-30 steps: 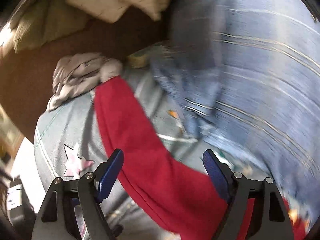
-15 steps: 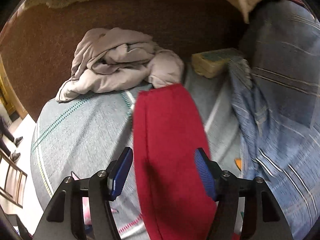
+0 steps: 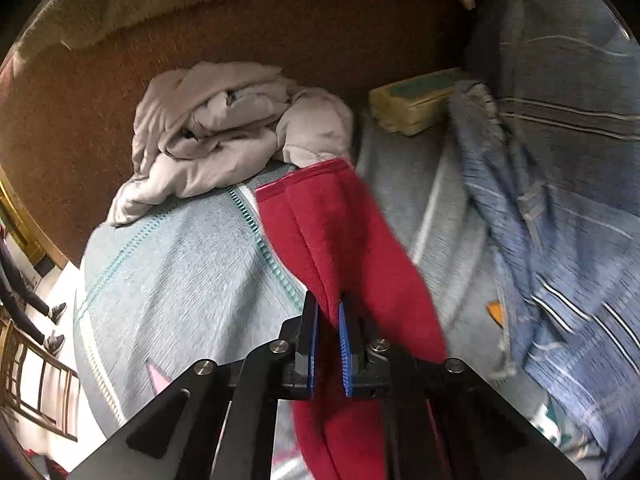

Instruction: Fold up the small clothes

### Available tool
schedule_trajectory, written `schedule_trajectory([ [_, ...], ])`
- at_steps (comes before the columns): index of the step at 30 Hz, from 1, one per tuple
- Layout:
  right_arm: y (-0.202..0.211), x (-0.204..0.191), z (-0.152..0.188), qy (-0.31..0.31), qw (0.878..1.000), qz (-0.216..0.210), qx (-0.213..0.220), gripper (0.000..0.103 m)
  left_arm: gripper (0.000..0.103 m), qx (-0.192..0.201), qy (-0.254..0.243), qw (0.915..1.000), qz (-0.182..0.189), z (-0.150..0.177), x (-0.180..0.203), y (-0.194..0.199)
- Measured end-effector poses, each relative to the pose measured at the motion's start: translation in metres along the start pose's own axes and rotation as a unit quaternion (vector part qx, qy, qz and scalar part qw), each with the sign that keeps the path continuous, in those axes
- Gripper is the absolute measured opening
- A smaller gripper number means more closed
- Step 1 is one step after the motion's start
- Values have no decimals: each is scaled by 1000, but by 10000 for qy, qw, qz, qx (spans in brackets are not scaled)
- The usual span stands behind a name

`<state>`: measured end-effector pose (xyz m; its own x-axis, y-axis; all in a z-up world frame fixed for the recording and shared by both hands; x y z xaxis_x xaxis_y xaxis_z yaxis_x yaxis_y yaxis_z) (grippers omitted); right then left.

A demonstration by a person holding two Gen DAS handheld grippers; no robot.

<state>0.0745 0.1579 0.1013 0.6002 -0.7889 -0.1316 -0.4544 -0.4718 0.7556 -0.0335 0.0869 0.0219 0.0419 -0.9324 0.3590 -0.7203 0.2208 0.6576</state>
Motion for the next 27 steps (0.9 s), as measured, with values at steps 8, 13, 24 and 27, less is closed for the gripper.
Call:
schedule_trajectory([
  [8, 108, 79, 33, -1038, 9912, 473, 676, 8, 92, 166, -125, 9996, 168, 0, 10, 9],
  [13, 186, 161, 109, -2013, 9708, 914, 926, 8, 92, 126, -282, 9993, 223, 4, 22, 8],
  [24, 188, 278, 334, -3791, 8936, 2363, -444, 9, 92, -207, -799, 9962, 268, 15, 65, -6],
  [27, 200, 277, 346, -3943, 8890, 2315, -239, 27, 92, -226, -913, 9949, 355, 16, 78, -10],
])
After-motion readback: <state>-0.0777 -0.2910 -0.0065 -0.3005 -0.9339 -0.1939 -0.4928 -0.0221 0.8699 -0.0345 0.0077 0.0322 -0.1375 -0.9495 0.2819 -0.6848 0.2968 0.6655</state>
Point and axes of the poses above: each gripper's, at about its wrist camera, not at the fingertips, and y roughly against the way its jaws point, x to its right, z to its underside, the point moved 8 cm from there along -y, roughly the way its jaws point, and after that the axes turned 15 degrees about z, right-handed, at the moved point
